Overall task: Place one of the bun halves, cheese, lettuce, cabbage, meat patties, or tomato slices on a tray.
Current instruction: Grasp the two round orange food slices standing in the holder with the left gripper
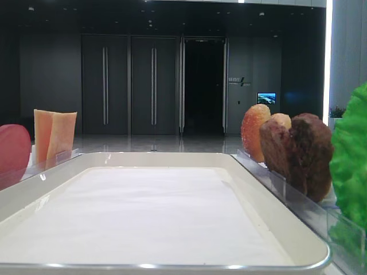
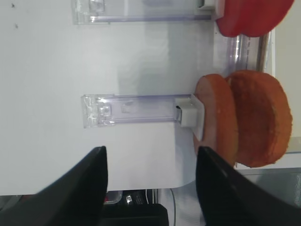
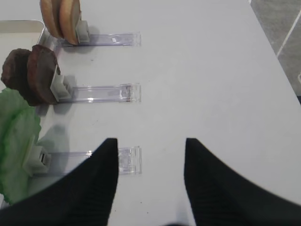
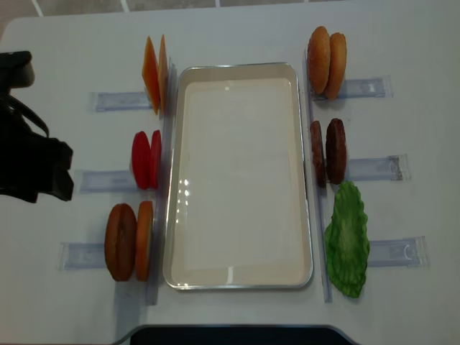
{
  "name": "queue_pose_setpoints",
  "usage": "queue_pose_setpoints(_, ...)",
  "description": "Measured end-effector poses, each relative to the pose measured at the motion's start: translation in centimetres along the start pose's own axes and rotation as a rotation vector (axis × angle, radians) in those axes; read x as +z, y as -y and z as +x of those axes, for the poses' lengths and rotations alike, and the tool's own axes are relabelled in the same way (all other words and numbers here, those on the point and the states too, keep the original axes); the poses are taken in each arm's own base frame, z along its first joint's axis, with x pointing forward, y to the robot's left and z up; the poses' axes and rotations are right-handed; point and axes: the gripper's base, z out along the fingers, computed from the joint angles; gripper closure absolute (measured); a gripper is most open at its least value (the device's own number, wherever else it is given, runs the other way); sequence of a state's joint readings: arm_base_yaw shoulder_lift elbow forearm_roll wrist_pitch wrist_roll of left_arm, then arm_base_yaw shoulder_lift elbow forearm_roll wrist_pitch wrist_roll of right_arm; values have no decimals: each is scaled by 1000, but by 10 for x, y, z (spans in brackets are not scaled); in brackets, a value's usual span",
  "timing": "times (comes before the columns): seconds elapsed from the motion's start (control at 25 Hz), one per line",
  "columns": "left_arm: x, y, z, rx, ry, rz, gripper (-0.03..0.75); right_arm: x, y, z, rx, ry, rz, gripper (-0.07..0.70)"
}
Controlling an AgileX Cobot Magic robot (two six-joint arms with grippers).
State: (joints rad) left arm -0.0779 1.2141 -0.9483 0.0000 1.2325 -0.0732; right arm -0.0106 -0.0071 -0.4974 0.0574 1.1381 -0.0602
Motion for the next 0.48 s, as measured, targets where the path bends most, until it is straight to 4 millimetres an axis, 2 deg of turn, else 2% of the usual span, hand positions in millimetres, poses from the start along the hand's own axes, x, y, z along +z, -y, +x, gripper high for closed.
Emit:
queue_pose_setpoints(0.32, 0, 41, 5, 31, 7, 35, 263, 0, 0, 0, 0, 0, 0, 288)
queue_pose_setpoints(0.48, 11, 67, 6, 64, -27, 37, 263, 0, 0, 0, 0, 0, 0, 288)
